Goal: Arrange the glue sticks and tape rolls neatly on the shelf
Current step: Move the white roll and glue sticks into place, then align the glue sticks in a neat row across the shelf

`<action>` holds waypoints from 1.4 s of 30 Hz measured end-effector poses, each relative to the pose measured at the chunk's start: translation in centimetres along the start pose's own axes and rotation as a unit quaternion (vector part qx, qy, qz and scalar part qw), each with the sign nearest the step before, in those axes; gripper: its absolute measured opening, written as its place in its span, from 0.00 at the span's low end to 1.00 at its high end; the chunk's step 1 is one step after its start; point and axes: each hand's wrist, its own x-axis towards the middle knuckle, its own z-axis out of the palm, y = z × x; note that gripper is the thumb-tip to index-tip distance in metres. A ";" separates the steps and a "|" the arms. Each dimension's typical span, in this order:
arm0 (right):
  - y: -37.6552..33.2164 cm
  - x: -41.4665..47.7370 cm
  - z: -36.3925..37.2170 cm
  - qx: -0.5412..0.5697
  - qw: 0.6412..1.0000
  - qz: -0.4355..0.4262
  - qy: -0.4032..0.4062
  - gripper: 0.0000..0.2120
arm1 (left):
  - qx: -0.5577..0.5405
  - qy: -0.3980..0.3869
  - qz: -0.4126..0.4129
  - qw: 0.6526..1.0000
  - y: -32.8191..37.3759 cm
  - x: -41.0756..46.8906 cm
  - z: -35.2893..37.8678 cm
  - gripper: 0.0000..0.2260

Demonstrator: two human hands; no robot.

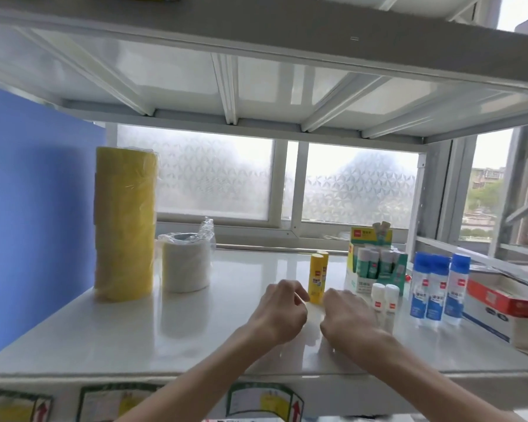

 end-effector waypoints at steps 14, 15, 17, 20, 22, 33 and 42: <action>-2.5 -4.4 -0.5 0.135 0.968 -0.209 0.020 0.11 | 0.075 -0.120 0.125 0.982 -1.9 -3.8 -4.2 0.12; -3.0 -4.1 -0.2 0.145 0.963 -0.228 0.018 0.11 | 0.082 -0.116 0.120 0.983 -2.2 -4.4 -5.0 0.11; -4.2 -3.6 0.5 0.174 0.949 -0.263 0.015 0.10 | 0.105 -0.095 0.090 0.986 -3.1 -5.8 -6.8 0.09; -6.6 -2.8 1.7 0.224 0.931 -0.287 0.031 0.08 | 0.147 -0.055 0.032 0.987 -5.2 -7.5 -9.5 0.08; -8.6 -2.4 2.5 0.252 0.920 -0.298 0.044 0.09 | 0.169 -0.034 -0.003 0.985 -6.4 -8.5 -11.2 0.08; -14.7 -1.0 3.8 0.256 0.906 -0.335 0.037 0.13 | 0.198 0.035 -0.097 0.975 -8.9 -9.6 -15.2 0.05; -7.1 -1.4 0.4 0.376 0.888 -0.128 0.231 0.16 | 0.057 0.094 -0.035 0.993 -3.9 -8.6 -11.8 0.15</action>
